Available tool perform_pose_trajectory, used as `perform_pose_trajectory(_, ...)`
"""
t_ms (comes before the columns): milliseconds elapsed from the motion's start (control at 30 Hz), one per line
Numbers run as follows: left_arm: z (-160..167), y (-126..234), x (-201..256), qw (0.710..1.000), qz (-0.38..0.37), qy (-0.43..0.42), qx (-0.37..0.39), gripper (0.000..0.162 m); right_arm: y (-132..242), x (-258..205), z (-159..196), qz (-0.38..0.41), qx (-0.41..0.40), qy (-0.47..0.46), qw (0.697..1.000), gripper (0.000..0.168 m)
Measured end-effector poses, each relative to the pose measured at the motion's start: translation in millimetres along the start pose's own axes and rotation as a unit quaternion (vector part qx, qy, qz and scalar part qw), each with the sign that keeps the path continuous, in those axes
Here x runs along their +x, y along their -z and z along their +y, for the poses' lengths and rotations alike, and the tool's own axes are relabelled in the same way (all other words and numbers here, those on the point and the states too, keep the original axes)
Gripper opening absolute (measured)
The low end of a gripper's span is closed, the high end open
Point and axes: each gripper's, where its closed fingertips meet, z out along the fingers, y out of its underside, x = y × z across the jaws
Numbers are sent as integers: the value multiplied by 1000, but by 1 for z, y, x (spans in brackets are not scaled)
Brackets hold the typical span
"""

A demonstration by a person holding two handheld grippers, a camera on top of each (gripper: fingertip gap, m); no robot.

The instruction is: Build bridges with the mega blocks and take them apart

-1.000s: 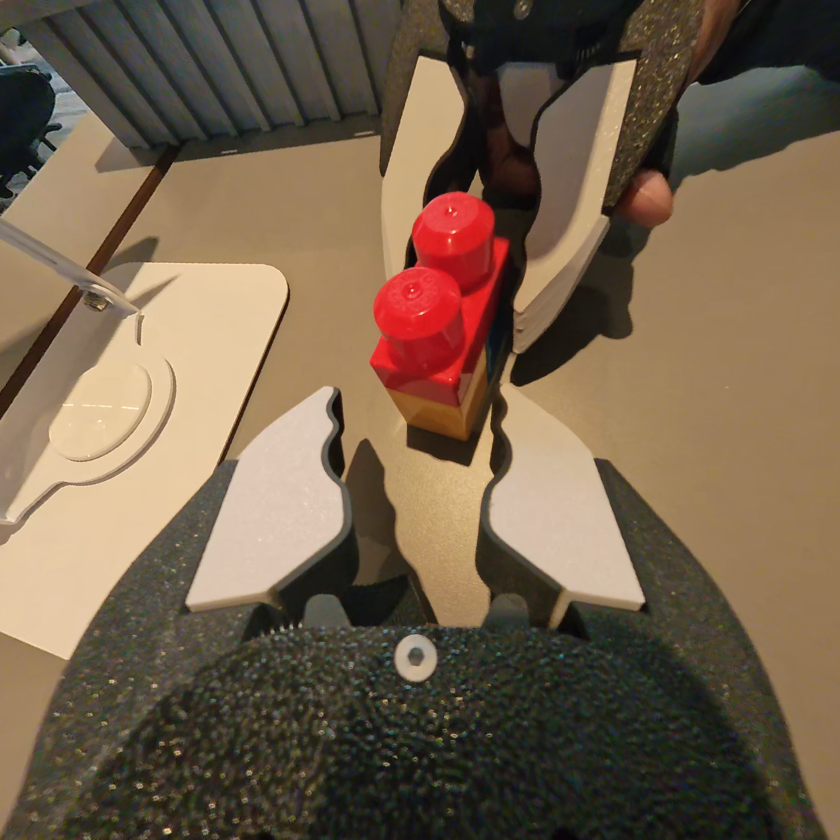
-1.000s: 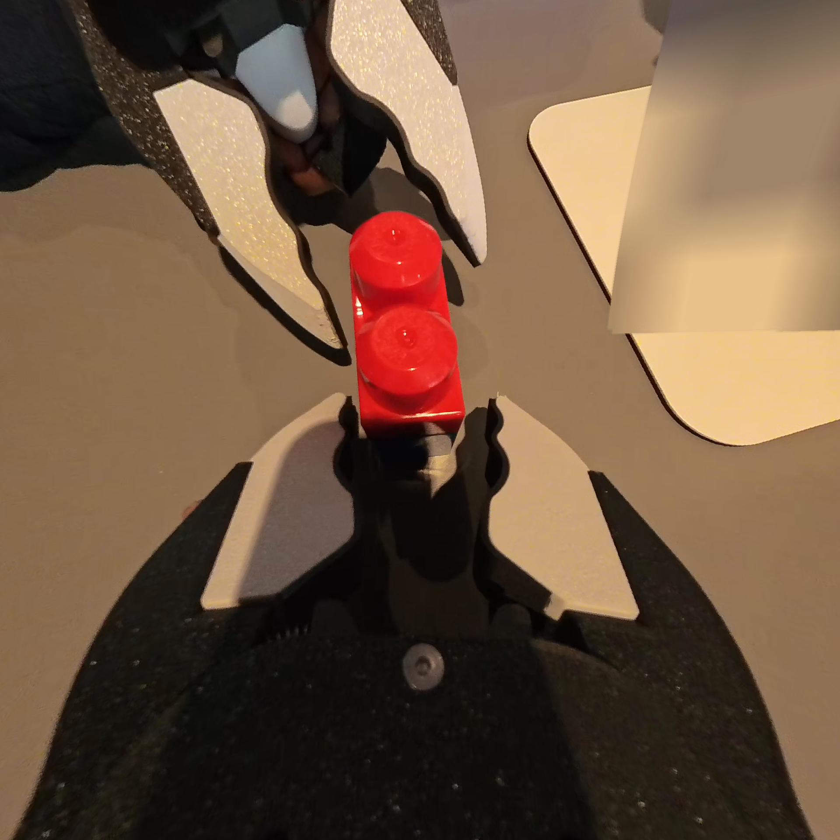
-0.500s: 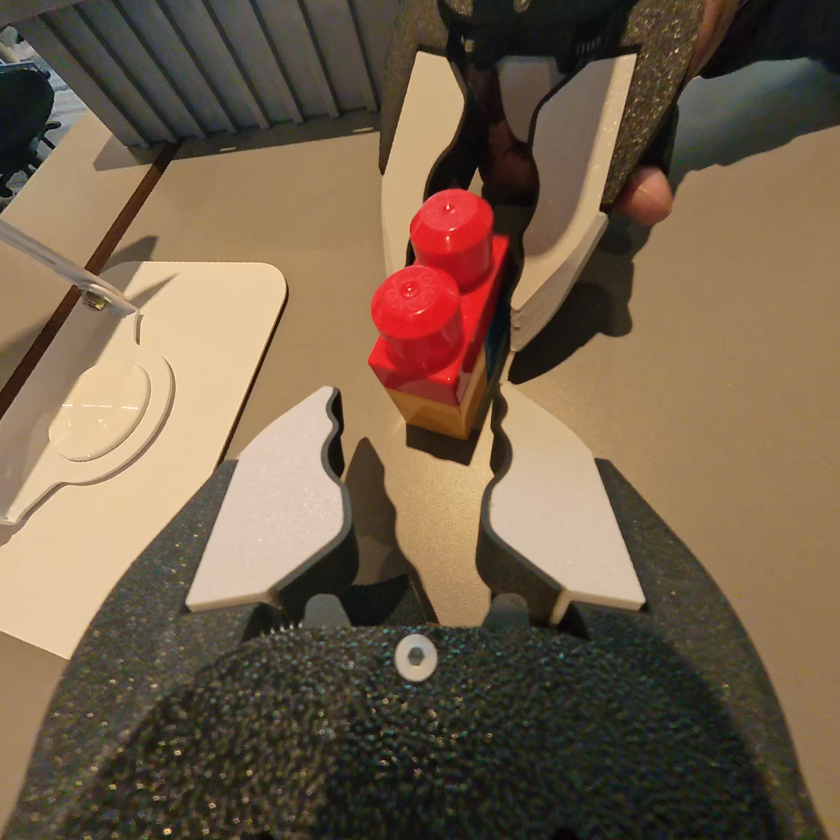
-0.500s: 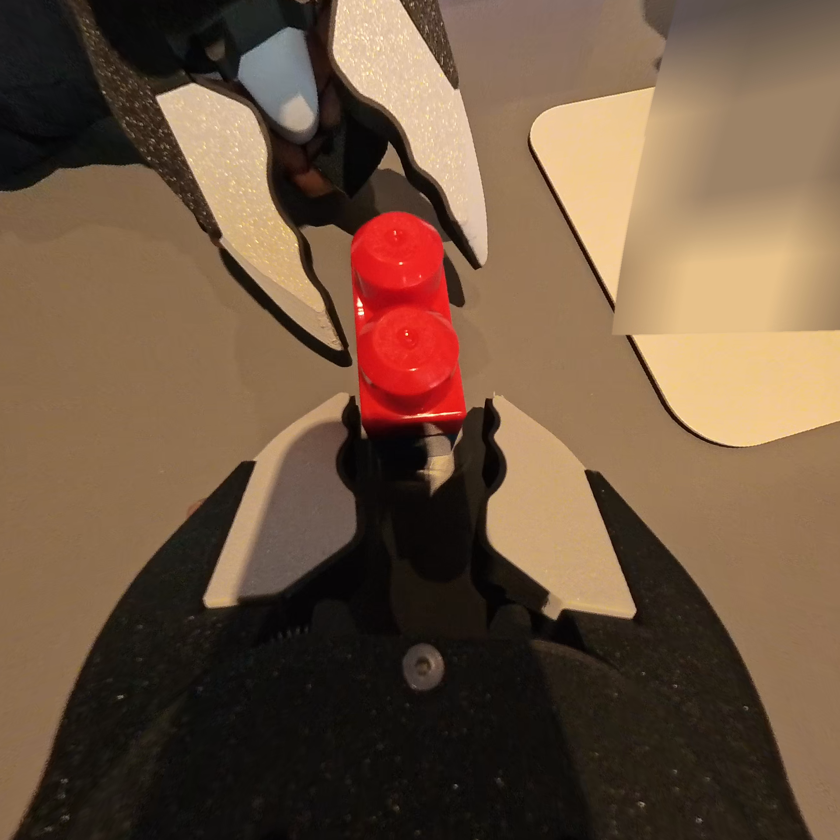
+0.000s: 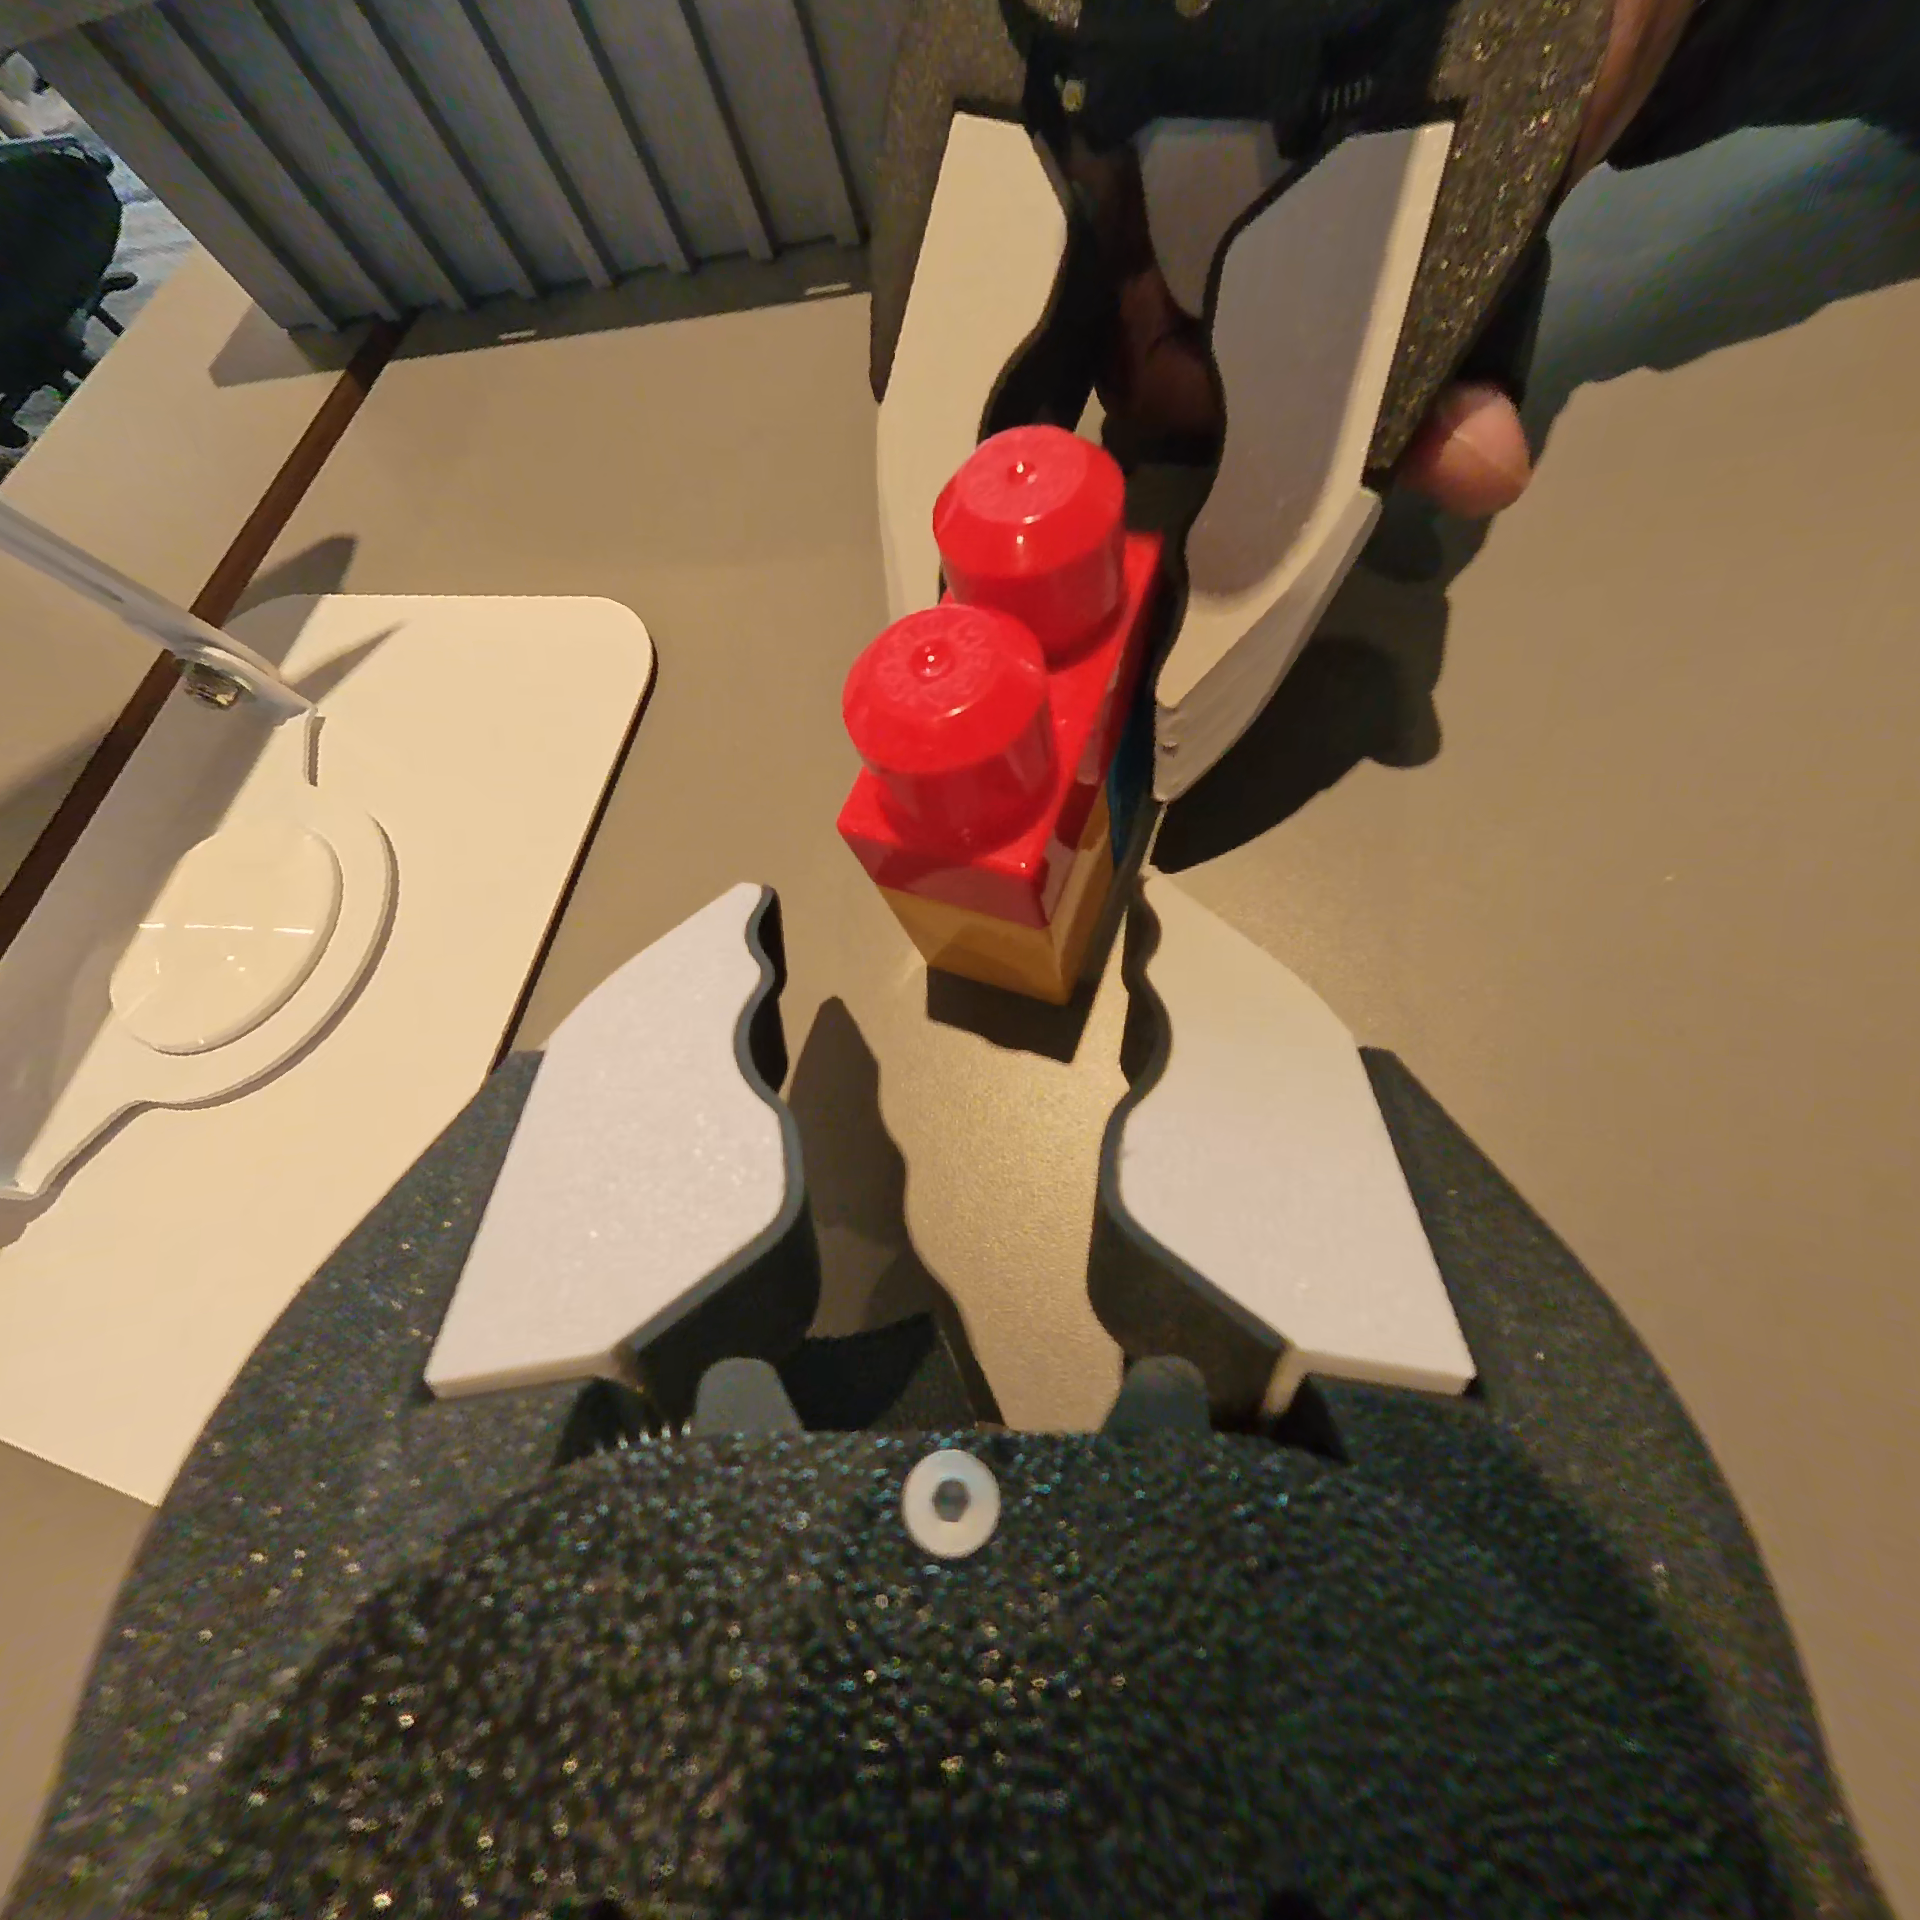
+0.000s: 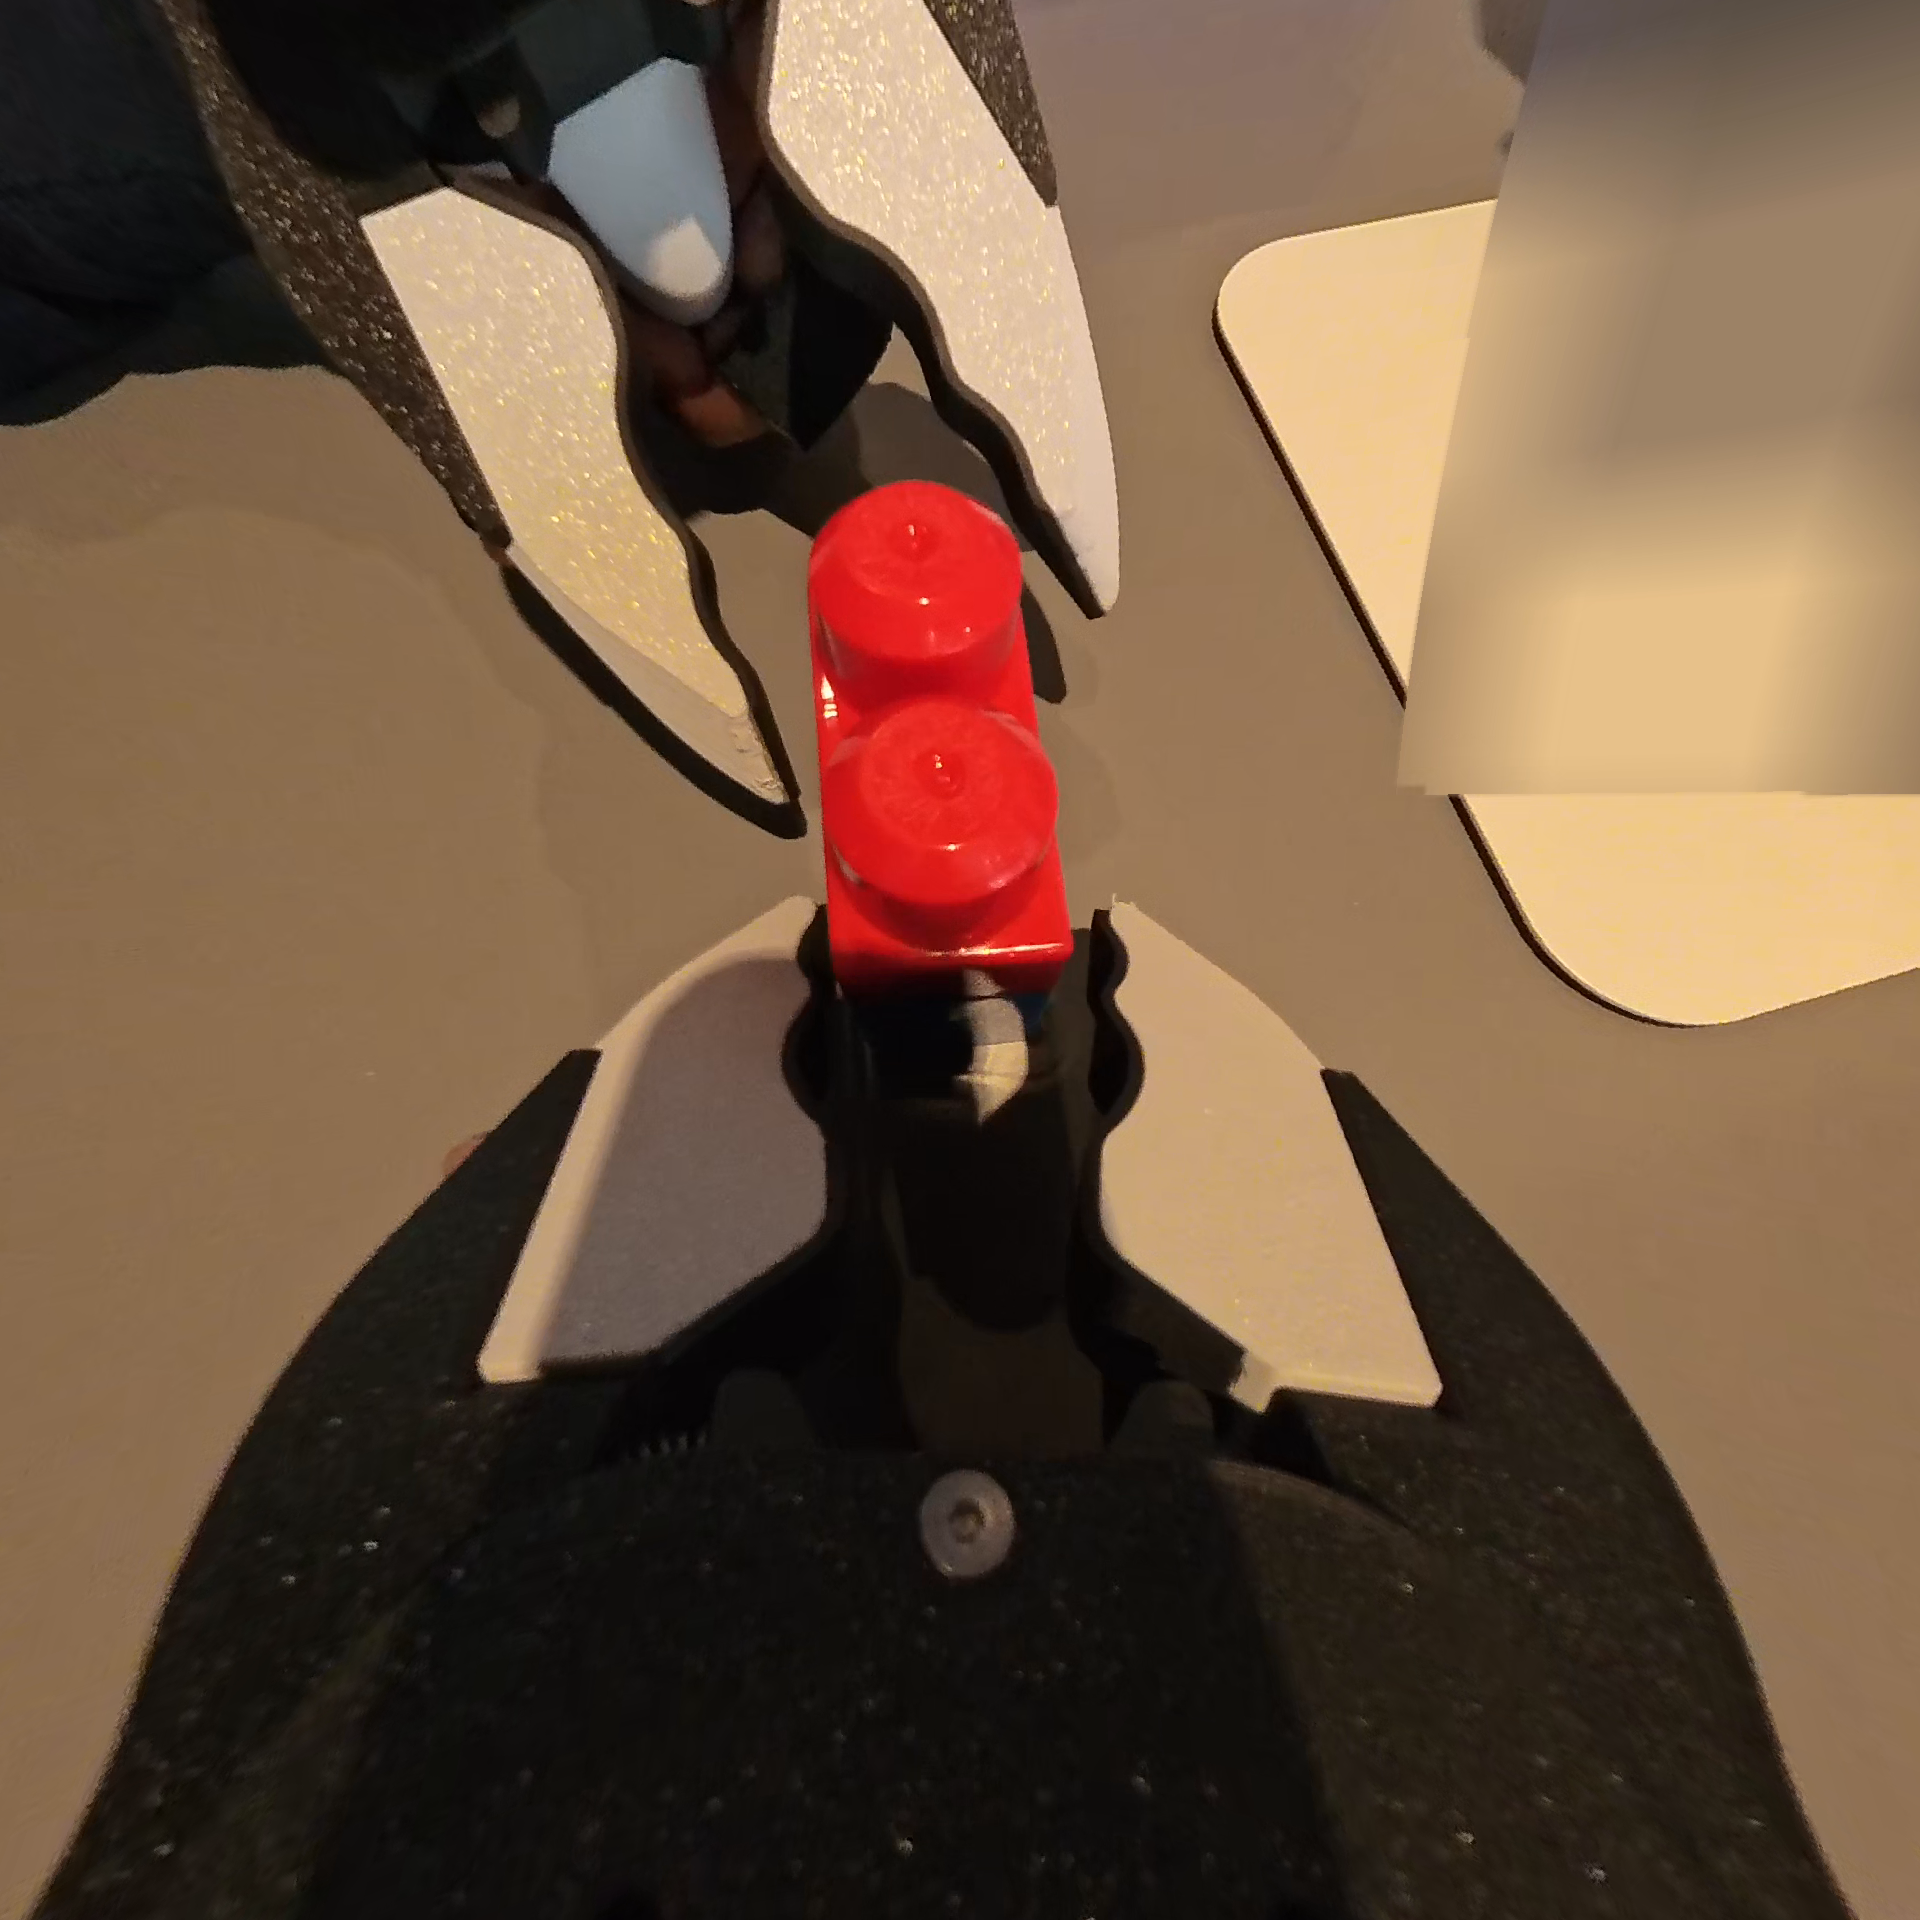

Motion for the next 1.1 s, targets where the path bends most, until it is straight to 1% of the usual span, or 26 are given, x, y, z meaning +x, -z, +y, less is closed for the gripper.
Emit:
perform_pose_trajectory(133,0,0,0,1000,0,-1,-1,62,-1,0,0,0,-2,2,1000,46)
perform_pose_trajectory(267,1,-1,0,1000,-1,-2,-3,62,-1,-1,1,-1,-4,6,1000,39)
perform_pose_trajectory(1100,2,-2,0,1000,-4,-6,-9,62,-2,1,0,4,-5,7,1000,38)
